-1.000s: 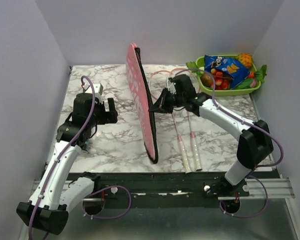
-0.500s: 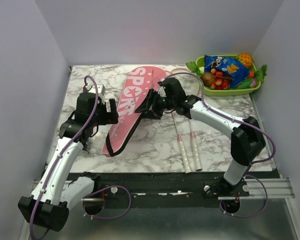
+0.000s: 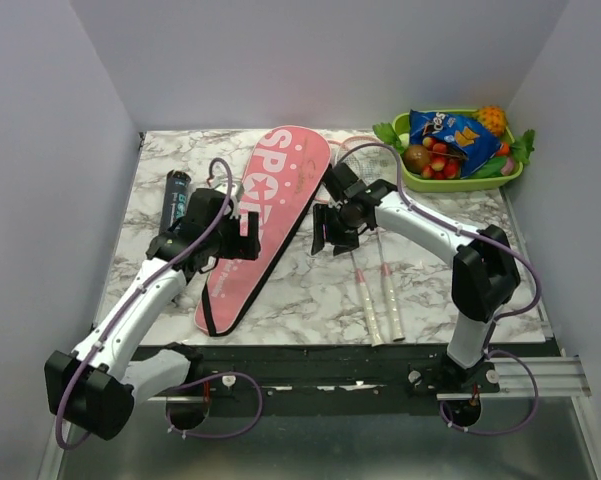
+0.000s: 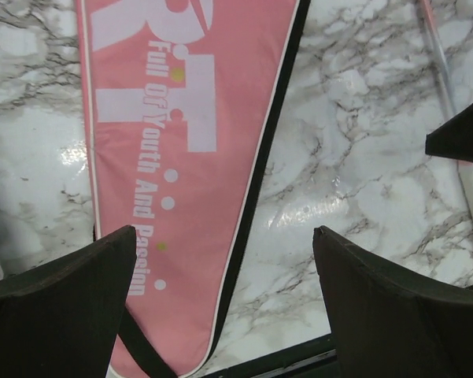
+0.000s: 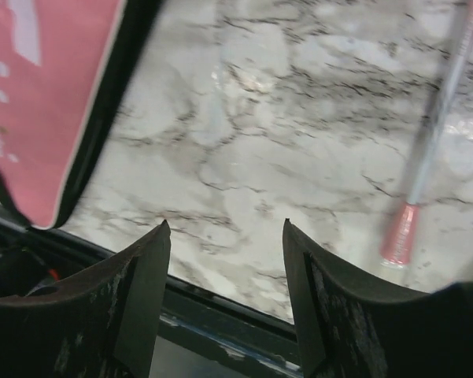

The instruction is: Pack up the badminton gear

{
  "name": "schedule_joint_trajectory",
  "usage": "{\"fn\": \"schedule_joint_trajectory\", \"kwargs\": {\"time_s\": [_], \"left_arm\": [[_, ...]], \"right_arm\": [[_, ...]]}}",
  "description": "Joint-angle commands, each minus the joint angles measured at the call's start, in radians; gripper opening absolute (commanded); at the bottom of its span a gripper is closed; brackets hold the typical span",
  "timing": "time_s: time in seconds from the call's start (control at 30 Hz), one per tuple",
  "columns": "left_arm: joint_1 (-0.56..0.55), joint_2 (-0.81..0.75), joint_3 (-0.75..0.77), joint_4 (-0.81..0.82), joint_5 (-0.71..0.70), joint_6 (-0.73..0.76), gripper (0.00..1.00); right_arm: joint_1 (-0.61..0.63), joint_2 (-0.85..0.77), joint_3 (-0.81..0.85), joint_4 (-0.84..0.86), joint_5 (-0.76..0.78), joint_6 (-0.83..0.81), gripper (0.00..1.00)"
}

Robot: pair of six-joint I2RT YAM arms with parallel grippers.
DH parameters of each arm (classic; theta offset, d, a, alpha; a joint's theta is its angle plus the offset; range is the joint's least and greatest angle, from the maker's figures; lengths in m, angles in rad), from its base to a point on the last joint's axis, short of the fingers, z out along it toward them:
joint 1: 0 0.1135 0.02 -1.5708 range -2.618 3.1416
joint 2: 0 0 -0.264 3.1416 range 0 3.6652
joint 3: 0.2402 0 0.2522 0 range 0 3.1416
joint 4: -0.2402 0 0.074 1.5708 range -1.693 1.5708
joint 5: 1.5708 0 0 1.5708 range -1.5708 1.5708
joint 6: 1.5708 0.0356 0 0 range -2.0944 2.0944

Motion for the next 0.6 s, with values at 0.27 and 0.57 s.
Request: {"fn": "schedule_joint_trajectory", "kwargs": {"time_s": [0.27,0.57], "left_arm": [[-0.302,0.198,-0.12,0.086,-0.332,-0.1,0.99],[-0.346,0.365,-0.141,0.114,-0.462,-0.135,0.97]], "right_arm": [[-0.02,-0.088,-0.128,-0.052,0.118,-0.114,0.67],[-0.02,-0.127,-0.203,-0.027,0.107,-0.102,0.66]]}}
